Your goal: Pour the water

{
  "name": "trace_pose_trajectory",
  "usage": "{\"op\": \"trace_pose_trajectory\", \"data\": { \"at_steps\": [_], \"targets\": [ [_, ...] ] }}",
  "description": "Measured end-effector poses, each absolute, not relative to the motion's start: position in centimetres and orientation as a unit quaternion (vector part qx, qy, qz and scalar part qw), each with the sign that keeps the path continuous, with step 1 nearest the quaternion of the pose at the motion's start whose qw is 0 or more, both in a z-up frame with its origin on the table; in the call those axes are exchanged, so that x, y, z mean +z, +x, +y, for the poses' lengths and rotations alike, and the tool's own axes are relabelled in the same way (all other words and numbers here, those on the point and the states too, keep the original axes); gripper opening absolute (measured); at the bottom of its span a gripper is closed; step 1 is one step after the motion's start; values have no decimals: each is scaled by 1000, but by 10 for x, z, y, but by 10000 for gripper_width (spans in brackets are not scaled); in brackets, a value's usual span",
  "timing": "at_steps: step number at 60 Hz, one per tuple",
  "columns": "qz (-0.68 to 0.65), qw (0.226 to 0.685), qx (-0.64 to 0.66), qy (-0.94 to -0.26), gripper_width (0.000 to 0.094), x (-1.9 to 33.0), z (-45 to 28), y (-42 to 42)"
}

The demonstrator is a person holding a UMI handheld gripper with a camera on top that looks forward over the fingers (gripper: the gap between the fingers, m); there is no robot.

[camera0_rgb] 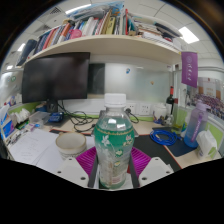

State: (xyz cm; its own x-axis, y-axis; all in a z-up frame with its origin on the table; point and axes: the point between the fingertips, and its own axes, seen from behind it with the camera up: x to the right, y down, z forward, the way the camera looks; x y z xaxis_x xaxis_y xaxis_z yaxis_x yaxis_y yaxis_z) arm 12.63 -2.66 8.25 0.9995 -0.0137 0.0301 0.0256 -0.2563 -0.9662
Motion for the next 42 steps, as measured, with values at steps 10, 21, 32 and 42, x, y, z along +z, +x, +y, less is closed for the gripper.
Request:
{"op": "trace_pose_trajectory", "data": {
  "at_steps": [10,21,32,42],
  "targets": [
    [-10,626,-22,-779,434,87,-21,124],
    [-20,621,-33,-783,318,86,-16,121],
    [-82,595,-71,-796,310,105,-8,114],
    [-289,534,-213,-766,310,126,9,111]
  ]
}}
